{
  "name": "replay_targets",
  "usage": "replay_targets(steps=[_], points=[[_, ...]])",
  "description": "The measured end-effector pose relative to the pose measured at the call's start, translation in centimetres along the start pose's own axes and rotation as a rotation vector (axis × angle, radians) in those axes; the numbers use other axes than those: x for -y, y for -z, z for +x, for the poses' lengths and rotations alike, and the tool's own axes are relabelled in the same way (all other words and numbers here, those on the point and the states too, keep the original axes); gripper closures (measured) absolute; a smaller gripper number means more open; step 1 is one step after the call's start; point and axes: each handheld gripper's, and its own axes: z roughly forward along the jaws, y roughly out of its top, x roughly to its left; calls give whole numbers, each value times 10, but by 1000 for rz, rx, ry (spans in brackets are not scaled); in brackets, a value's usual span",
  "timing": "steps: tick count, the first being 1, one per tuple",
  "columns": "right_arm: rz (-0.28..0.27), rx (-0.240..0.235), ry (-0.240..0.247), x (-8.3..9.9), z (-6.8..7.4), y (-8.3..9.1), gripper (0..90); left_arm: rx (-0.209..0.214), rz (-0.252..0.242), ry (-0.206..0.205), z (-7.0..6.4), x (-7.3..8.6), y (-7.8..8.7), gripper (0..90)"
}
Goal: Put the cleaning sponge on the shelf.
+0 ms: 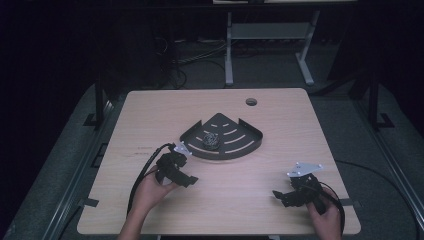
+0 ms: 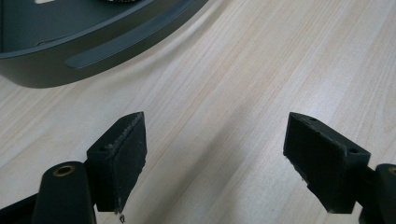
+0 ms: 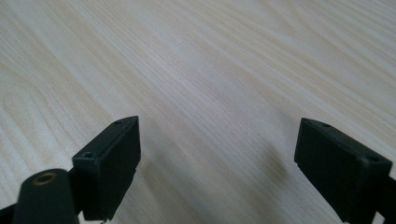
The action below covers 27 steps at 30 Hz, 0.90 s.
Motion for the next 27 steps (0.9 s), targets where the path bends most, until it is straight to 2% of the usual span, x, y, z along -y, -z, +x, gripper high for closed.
replay_targets(steps=[5, 12, 19, 27], points=[[4, 1, -2, 0, -1, 0, 140, -12, -15, -6, -1, 5, 4, 208], [0, 1, -7, 1, 0, 1, 140, -16, -12, 1, -2, 16, 7, 208], [0, 0, -10, 1, 0, 1, 140, -18, -25, 29, -1, 28, 11, 208], [0, 4, -5, 1, 0, 1, 140, -23, -27, 29, -3, 41, 17, 207]])
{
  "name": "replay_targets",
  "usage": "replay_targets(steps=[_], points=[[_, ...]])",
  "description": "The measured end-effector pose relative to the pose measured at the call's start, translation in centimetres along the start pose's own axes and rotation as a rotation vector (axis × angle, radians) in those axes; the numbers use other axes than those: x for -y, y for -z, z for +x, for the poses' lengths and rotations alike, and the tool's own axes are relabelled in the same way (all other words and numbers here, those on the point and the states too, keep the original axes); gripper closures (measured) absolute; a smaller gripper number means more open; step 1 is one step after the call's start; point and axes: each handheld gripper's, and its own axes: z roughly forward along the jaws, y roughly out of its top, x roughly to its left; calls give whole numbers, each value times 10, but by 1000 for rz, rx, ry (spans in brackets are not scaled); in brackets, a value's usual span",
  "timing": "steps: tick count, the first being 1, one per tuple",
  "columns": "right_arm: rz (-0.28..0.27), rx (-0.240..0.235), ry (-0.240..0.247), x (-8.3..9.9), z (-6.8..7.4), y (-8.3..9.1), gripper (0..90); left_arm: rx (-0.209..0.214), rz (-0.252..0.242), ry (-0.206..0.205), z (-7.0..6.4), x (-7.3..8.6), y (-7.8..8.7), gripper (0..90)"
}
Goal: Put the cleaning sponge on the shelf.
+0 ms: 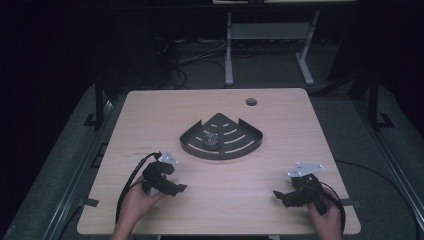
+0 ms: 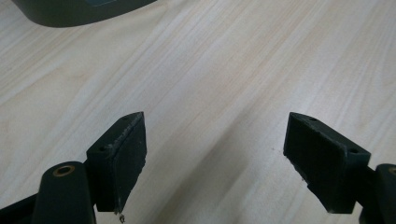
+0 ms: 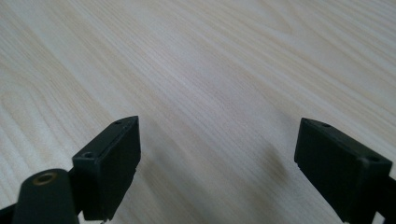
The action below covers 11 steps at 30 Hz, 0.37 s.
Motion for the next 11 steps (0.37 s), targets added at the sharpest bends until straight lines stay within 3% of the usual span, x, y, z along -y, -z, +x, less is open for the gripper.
replay_targets(steps=[11], points=[[0, 14, -15, 4, 0, 3, 140, -12, -31, 38, 3, 24, 7, 208]])
